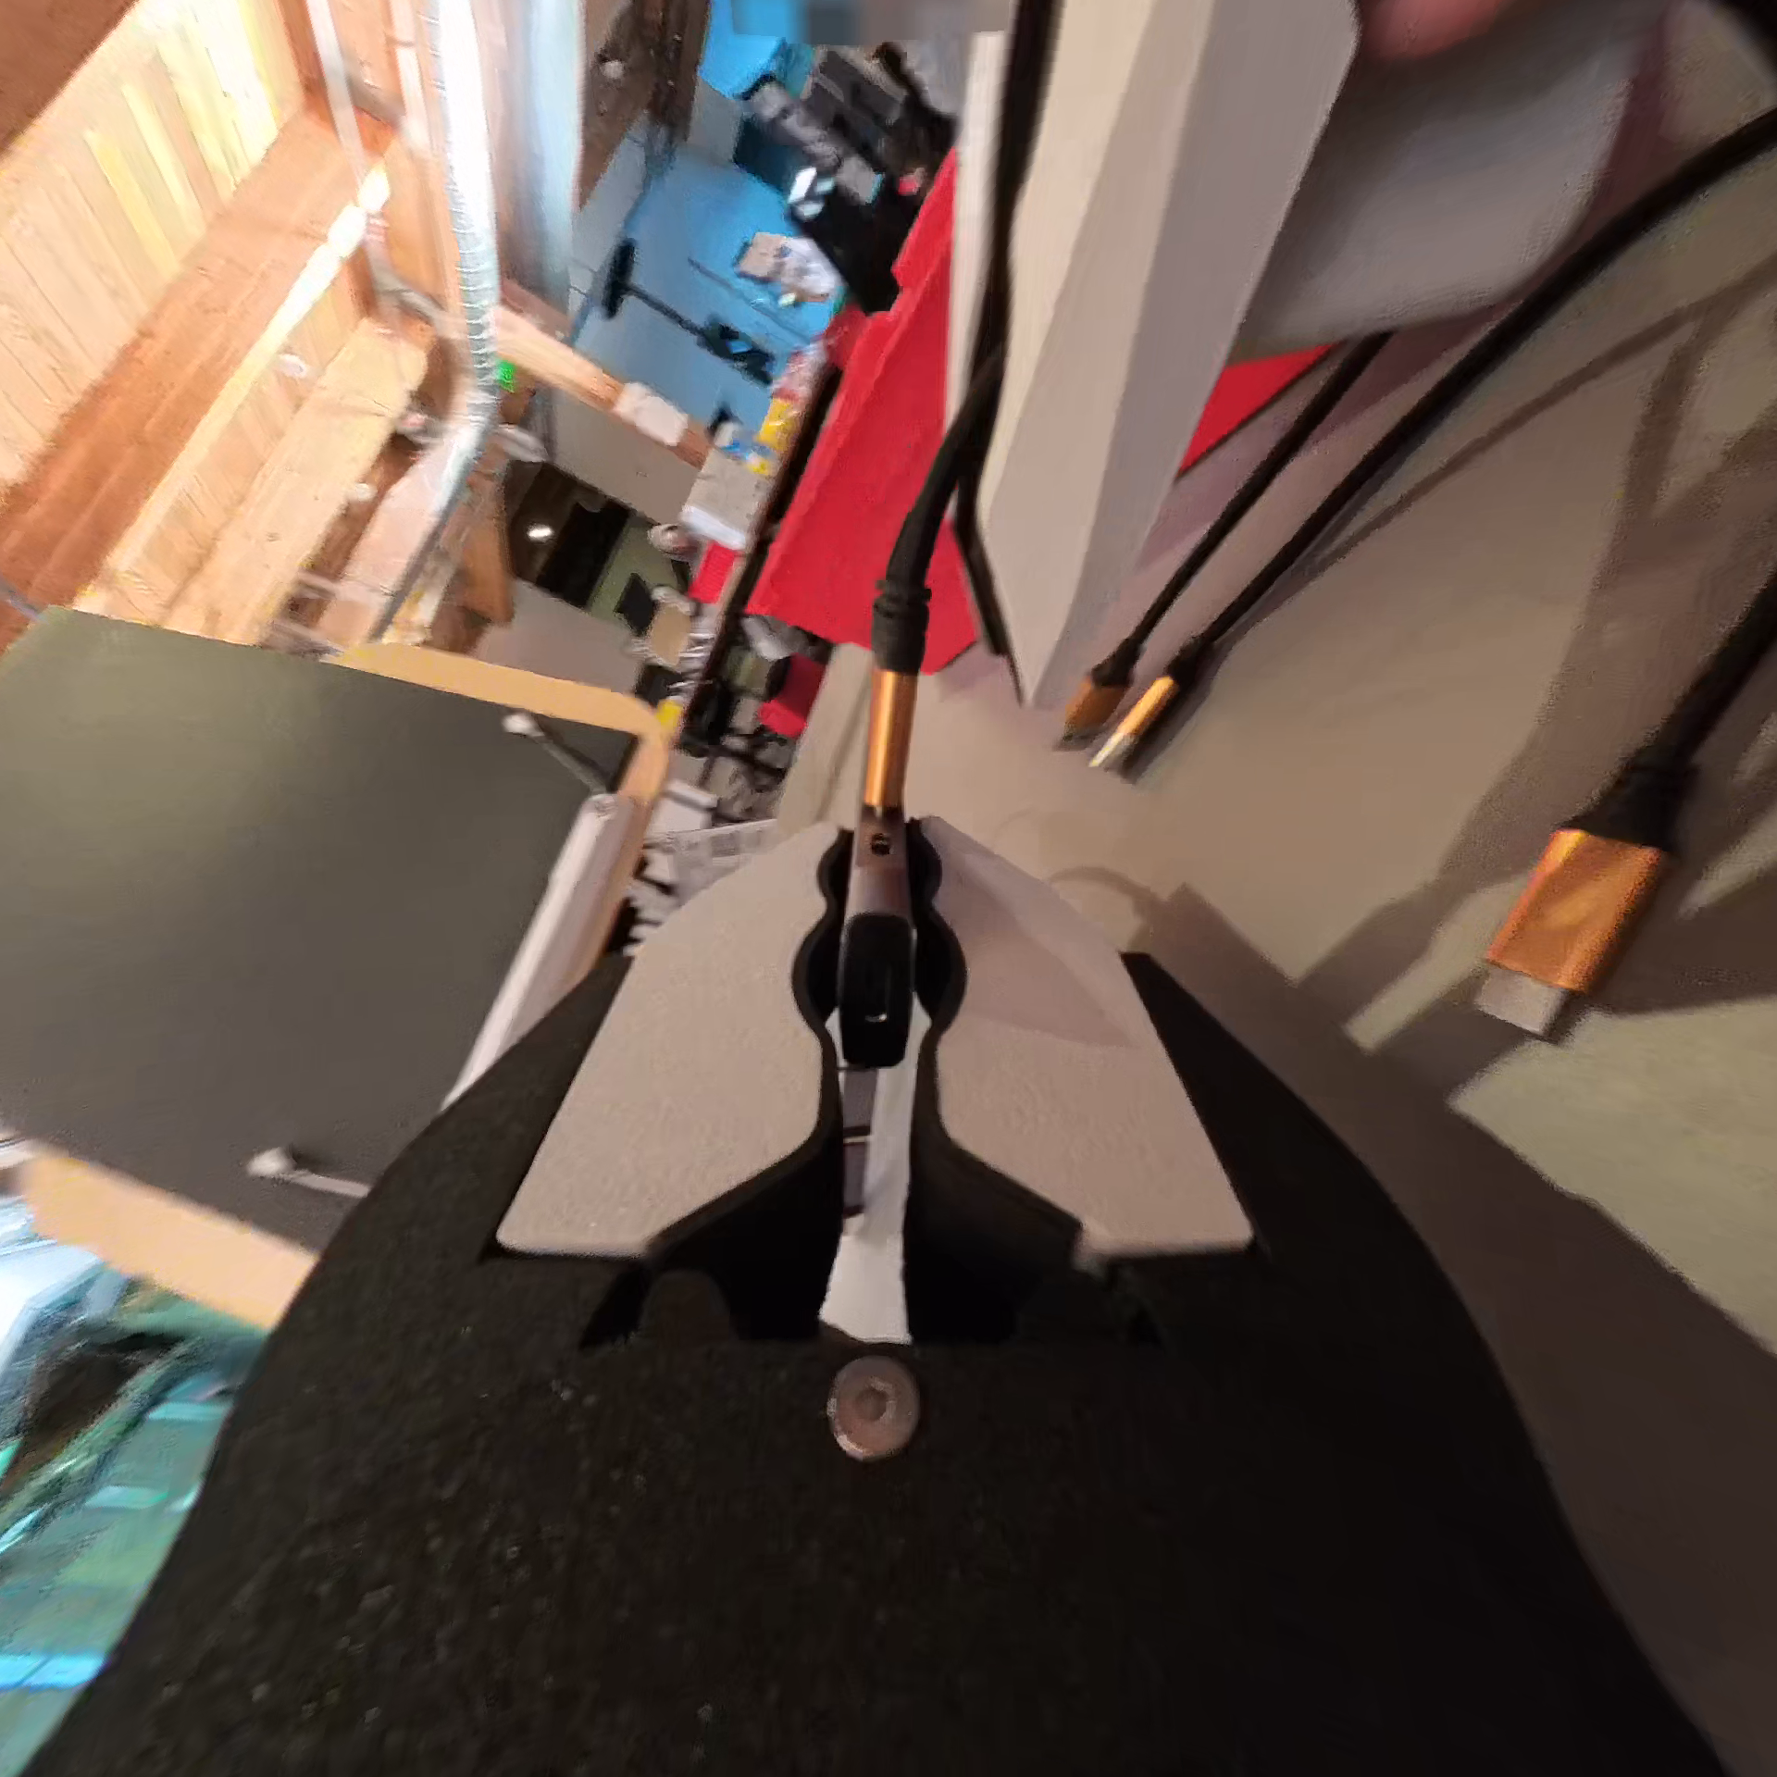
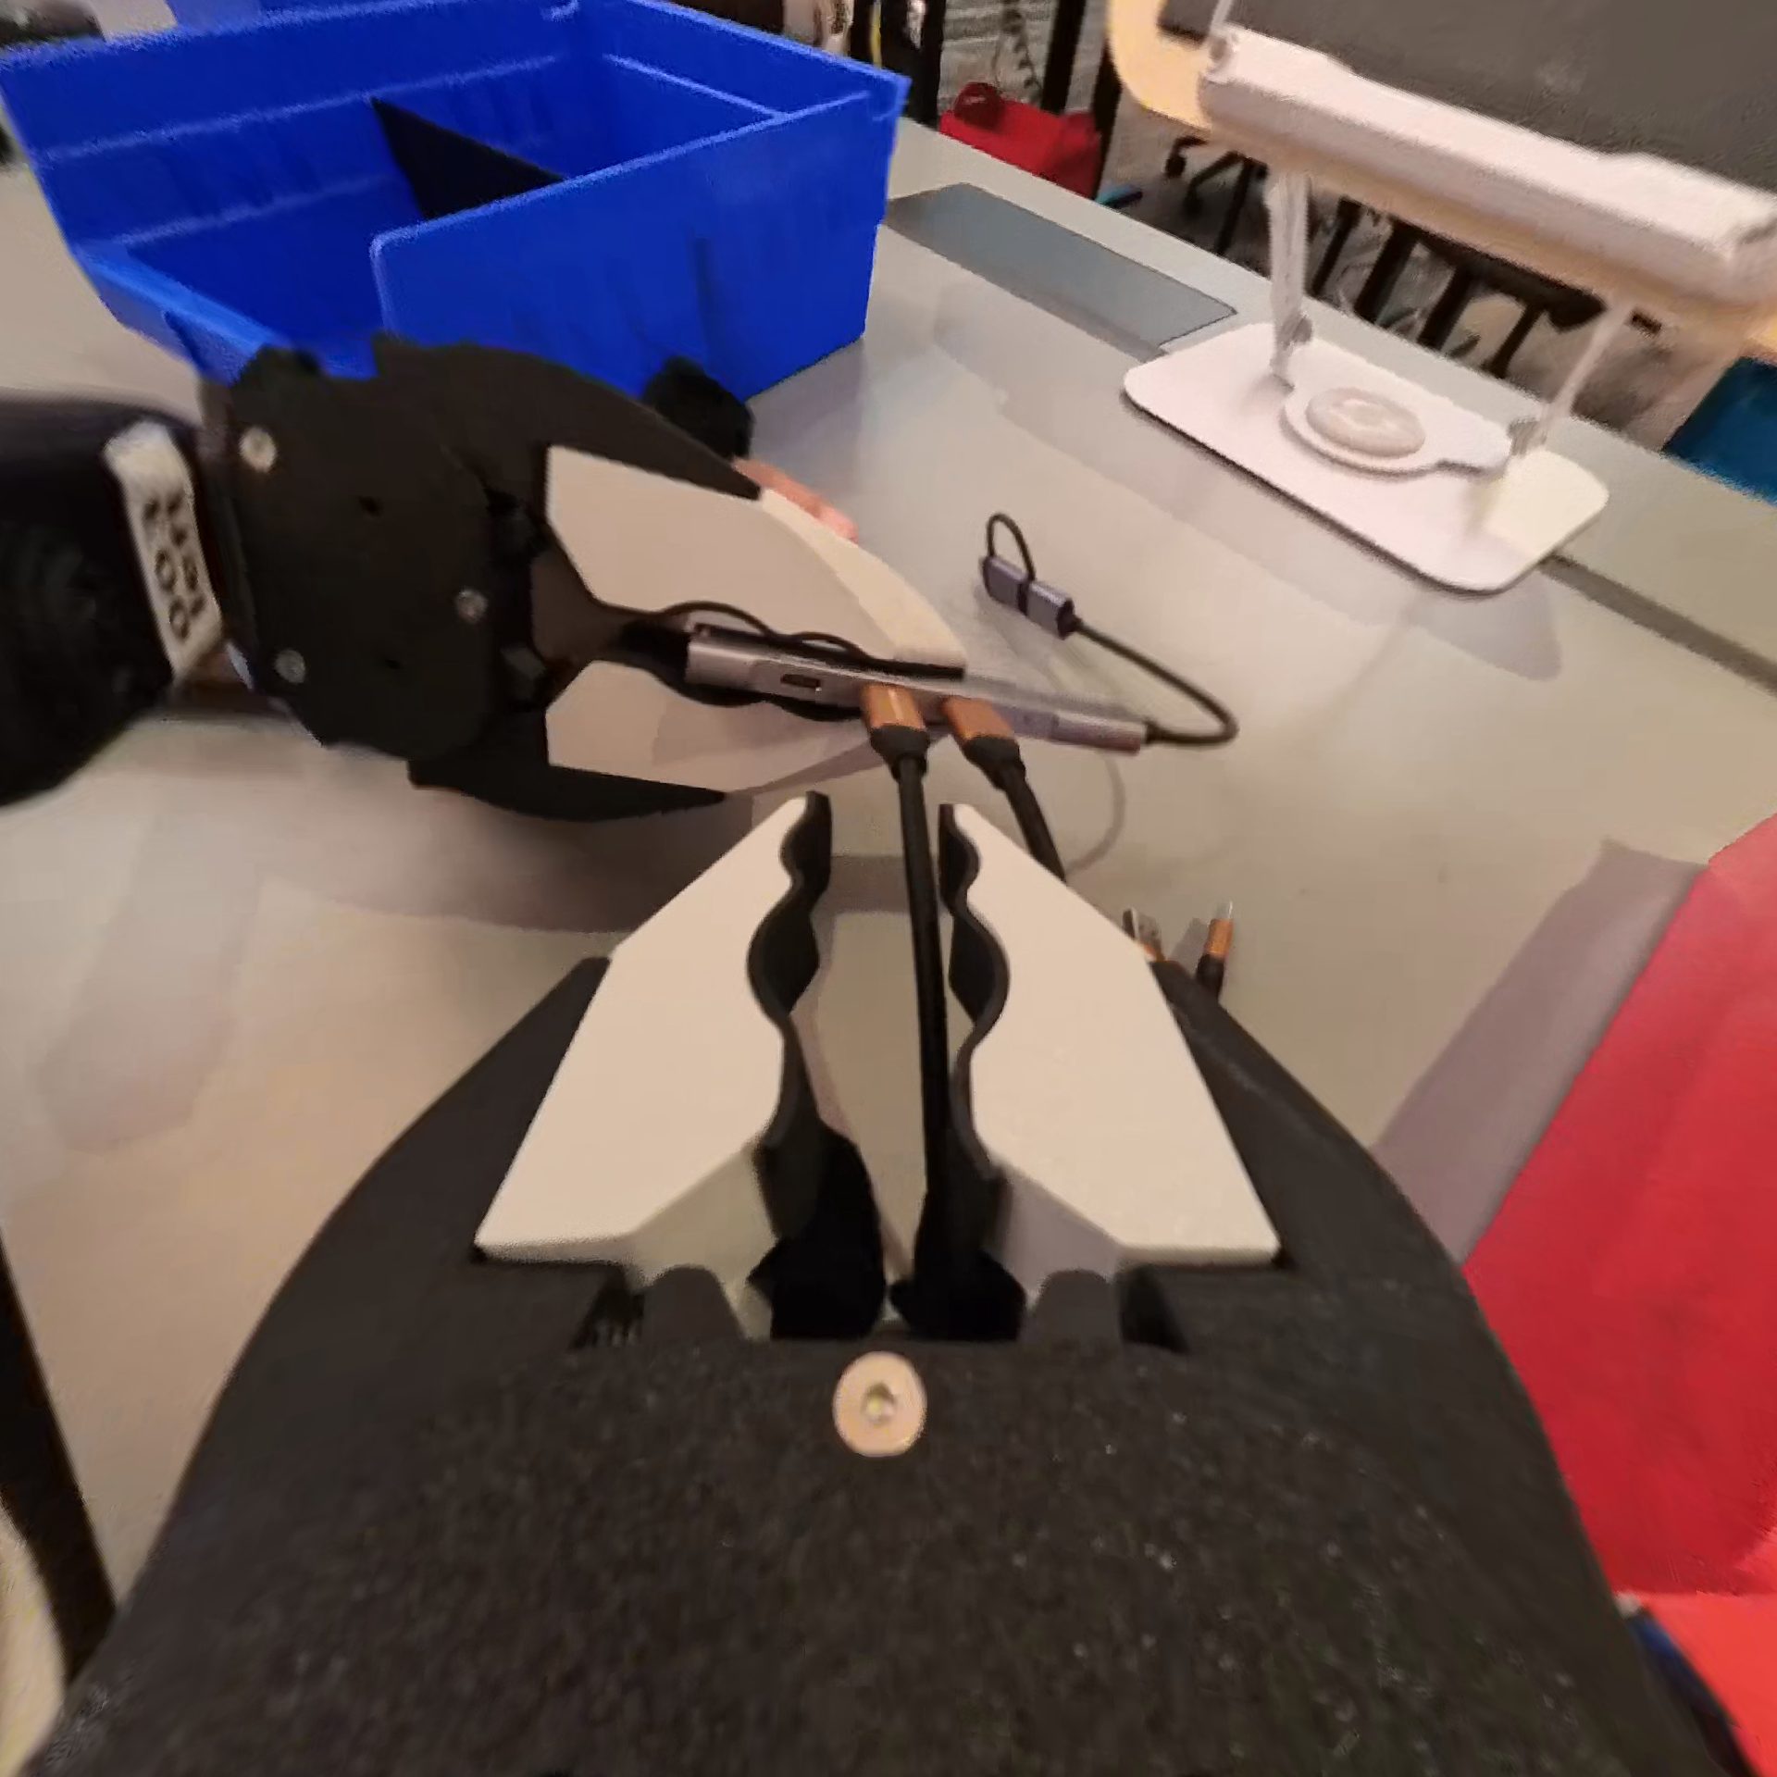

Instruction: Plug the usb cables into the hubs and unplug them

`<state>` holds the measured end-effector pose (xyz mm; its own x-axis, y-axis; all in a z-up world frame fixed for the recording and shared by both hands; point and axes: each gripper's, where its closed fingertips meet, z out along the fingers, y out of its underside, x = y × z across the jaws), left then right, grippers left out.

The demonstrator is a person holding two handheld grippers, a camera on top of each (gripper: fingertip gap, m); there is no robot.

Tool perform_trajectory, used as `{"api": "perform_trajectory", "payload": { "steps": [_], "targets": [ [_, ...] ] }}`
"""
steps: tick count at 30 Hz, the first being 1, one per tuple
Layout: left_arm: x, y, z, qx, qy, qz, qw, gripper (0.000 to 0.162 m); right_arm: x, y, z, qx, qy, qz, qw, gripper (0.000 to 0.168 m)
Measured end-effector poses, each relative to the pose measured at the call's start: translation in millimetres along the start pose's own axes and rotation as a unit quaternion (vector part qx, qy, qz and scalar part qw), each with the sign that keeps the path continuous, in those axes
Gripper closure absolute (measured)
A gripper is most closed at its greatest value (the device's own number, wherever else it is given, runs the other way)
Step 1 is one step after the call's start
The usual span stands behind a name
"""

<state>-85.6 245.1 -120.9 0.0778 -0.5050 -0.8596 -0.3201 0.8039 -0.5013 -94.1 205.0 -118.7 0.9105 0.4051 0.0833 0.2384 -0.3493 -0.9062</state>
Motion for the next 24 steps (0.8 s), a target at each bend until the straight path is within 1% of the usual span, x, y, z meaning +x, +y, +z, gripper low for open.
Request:
{"api": "perform_trajectory", "payload": {
  "steps": [3, 4, 6, 8, 11, 12, 13, 15, 16, 17, 19, 20, 22, 24],
  "targets": [
    [4, -7, -4, -0.003, 0.059, -0.024, 0.998, 0.153, 2, -5, -11, -0.032, 0.025, -0.11, 0.993, 0.147],
    [3, -10, -6, -0.004, 0.082, -0.029, 0.996, 0.153, 2, -10, -18, -0.04, 0.02, -0.148, 0.988, 0.146],
    [-1, -15, -10, -0.013, 0.131, -0.034, 0.991, 0.153, -1, -30, -34, -0.029, 0.009, -0.203, 0.979, 0.143],
    [-8, -18, -16, -0.027, 0.175, -0.041, 0.983, 0.153, -10, -48, -42, -0.01, -0.02, -0.231, 0.973, 0.137],
    [-18, -35, -30, -0.008, 0.241, -0.064, 0.968, 0.153, -17, -56, -34, -0.001, -0.047, -0.264, 0.963, 0.135],
    [-19, -38, -35, -0.007, 0.262, -0.062, 0.963, 0.153, -20, -58, -30, 0.006, -0.054, -0.275, 0.96, 0.138],
    [-20, -39, -39, -0.01, 0.277, -0.054, 0.959, 0.153, -25, -60, -29, 0.021, -0.07, -0.281, 0.957, 0.146],
    [-22, -40, -47, -0.017, 0.304, -0.049, 0.951, 0.153, -31, -62, -25, 0.033, -0.087, -0.277, 0.956, 0.151],
    [-21, -40, -52, -0.019, 0.323, -0.053, 0.945, 0.153, -34, -65, -24, 0.045, -0.091, -0.28, 0.955, 0.162],
    [-21, -41, -56, -0.02, 0.337, -0.058, 0.94, 0.153, -37, -68, -25, 0.059, -0.094, -0.28, 0.954, 0.163],
    [-22, -44, -63, -0.019, 0.36, -0.082, 0.929, 0.153, -42, -73, -28, 0.077, -0.125, -0.238, 0.96, 0.163],
    [-25, -48, -65, -0.009, 0.363, -0.106, 0.926, 0.153, -41, -77, -30, 0.096, -0.138, -0.208, 0.964, 0.163],
    [-35, -59, -66, 0.034, 0.356, -0.193, 0.914, 0.151, -34, -87, -36, 0.136, -0.17, -0.116, 0.969, 0.163],
    [-42, -73, -68, 0.097, 0.363, -0.309, 0.873, 0.139, -30, -92, -39, 0.167, -0.215, -0.017, 0.962, 0.163]
  ]
}}
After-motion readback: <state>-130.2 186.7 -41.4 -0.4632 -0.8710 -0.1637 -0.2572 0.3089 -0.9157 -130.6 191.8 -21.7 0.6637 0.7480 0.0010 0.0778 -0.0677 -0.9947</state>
